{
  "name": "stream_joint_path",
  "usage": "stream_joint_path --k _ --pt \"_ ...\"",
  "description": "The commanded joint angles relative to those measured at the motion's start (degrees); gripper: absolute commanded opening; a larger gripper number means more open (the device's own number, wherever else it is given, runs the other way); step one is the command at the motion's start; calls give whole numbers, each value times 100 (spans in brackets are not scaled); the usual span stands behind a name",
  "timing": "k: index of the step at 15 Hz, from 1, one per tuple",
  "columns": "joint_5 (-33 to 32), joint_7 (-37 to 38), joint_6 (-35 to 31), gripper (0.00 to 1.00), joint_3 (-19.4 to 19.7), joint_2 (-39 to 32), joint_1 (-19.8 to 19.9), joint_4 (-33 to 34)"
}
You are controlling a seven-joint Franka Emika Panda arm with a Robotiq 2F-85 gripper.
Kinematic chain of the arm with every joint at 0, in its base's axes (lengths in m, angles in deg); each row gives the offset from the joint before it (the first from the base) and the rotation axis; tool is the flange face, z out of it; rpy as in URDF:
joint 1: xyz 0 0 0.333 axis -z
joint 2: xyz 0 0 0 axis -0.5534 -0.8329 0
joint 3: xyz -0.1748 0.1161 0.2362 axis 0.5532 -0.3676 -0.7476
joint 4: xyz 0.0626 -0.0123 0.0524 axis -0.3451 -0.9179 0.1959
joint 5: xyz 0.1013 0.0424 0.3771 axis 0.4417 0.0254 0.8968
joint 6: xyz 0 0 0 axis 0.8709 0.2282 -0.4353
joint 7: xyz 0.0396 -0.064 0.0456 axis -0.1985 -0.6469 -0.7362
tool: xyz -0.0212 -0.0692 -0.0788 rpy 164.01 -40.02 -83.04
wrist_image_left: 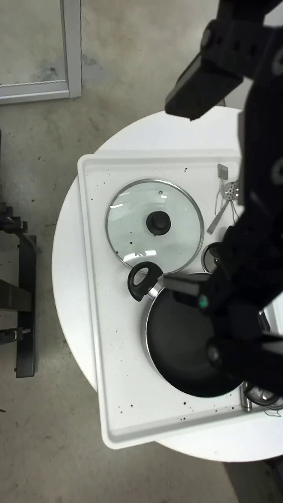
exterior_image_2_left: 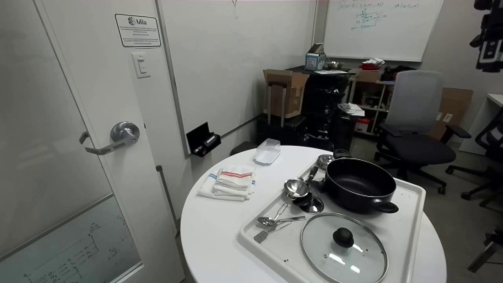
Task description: Put the lid on the pot
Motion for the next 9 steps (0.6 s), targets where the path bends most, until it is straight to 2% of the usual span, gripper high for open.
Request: stream_joint_path --k 1,9 --pt "-25 58 -162 100 -207 -128 113 -16" --pt "-247 383 -1541 100 -780 -1132 -38 -258"
